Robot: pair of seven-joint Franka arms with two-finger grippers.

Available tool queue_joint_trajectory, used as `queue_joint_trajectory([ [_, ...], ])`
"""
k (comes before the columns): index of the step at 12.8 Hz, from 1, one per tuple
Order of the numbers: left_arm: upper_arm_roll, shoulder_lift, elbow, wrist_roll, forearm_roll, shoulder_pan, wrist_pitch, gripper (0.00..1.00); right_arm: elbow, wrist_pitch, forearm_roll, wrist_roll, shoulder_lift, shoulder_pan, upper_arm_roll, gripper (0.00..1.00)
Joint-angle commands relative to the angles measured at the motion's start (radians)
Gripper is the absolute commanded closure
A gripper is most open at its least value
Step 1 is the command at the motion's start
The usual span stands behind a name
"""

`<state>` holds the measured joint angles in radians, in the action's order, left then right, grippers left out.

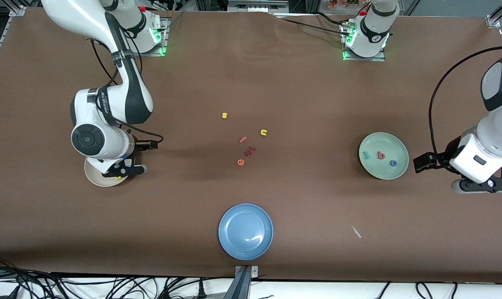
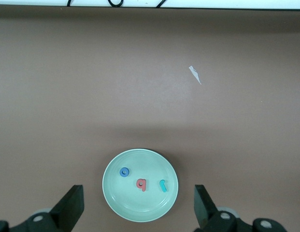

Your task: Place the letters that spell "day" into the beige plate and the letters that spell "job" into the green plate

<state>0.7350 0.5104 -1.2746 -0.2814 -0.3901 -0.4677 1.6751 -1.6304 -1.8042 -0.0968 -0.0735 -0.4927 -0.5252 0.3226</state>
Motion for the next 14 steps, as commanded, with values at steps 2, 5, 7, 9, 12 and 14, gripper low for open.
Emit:
queue_joint_trajectory([
  [2, -0.096, 0.002, 0.032, 0.076, 0.005, 0.096, -0.012, 0.0, 0.089, 0.161, -0.006, -0.015, 0.052, 0.005, 0.004, 0.0],
  [5, -0.349, -0.065, 0.029, 0.114, 0.153, 0.263, -0.008, 0.0, 0.035, 0.154, 0.015, -0.014, 0.167, 0.098, -0.092, 0.0],
  [7, -0.55, -0.081, 0.024, 0.212, 0.271, 0.39, 0.024, 0.0, -0.029, 0.151, 0.064, -0.006, 0.27, 0.175, -0.169, 0.0],
  [9, -0.643, -0.086, 0.009, 0.306, 0.324, 0.457, 0.057, 0.0, -0.061, 0.169, 0.078, 0.014, 0.363, 0.287, -0.246, 0.0],
  [12, -0.753, -0.105, -0.037, 0.388, 0.428, 0.531, 0.064, 0.0, -0.063, 0.236, 0.094, 0.069, 0.453, 0.367, -0.266, 0.0],
  [14, -0.755, -0.177, -0.151, 0.407, 0.43, 0.528, 0.157, 0.0, -0.062, 0.236, 0.124, 0.078, 0.493, 0.392, -0.266, 0.0],
])
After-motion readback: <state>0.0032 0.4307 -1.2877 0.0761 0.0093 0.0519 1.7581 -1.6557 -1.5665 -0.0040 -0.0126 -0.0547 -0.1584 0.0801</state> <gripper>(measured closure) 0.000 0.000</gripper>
